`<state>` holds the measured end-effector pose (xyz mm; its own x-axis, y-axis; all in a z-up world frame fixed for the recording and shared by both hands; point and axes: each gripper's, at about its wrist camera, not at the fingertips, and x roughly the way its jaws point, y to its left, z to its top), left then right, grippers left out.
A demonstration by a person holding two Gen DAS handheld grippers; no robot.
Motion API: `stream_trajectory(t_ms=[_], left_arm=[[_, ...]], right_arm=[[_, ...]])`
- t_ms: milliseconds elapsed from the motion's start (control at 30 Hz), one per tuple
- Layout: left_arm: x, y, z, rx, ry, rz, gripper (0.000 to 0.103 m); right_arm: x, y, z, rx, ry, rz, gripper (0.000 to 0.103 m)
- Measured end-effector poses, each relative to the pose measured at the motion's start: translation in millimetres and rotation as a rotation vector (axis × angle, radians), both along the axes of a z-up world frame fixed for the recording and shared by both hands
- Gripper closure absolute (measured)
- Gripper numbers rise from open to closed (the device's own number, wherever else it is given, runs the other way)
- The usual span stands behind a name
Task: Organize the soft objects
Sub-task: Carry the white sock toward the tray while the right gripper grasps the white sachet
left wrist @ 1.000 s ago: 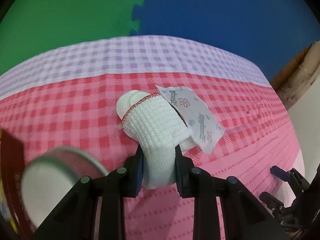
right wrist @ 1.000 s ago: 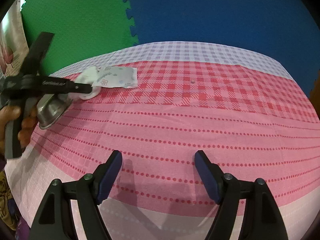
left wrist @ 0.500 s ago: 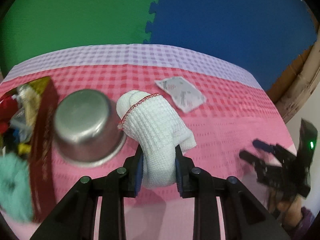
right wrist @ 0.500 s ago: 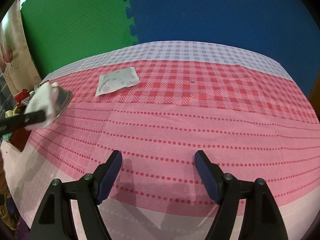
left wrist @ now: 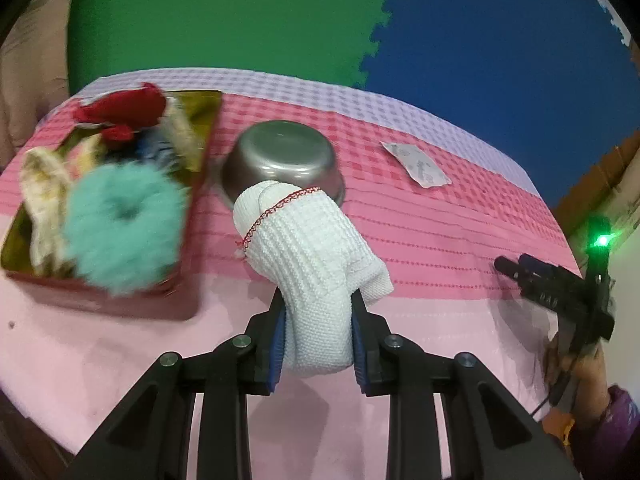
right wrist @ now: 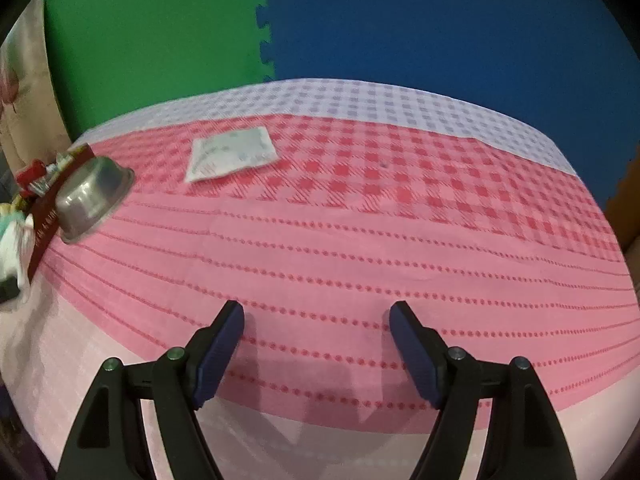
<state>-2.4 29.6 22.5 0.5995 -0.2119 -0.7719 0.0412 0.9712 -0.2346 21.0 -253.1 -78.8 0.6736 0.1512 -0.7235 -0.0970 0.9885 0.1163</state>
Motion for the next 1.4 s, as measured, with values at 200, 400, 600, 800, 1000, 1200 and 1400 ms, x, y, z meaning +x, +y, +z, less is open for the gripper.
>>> stream_trajectory(t_ms=[200,400,600,800,1000,1200,1400], left_arm=[[-33.0,21.3,15.0,0.007,-0.035,0.040,0.077],[-54.7,37.2,30.8,0.012,-0.076,0.071,0.077],[-57.2,37.2,36.6,0.026,-0.106,0.063,0.075],[-54.2,41.5,34.1,-0.002,-0.077,0.048,0.075],[-52.2,42.5,30.7,-0.007,-0.058,0.045,0.075],[-50.4,42.6,25.0,-0.002,-0.039,0.043,0.075],[-50.7,40.8,24.9,0.001,-0.029,0.043,0.073]], right_arm=[[39.3,21.6,38.5,0.063,-0.011,0.096,0.026],[102.0,54.7,55.6,0.051,0.052,0.180,0.026],[159.3,68.9,38.1,-0.033,0.207,0.165,0.026],[187.9,73.9,26.4,0.053,0.301,0.182,0.026],[196.1,94.6,19.2,-0.049,0.302,0.189,0.026],[195.6,101.3,16.3,-0.102,0.271,0.196,0.027],[195.1,75.8,21.0,-0.015,0.293,0.172,0.085]])
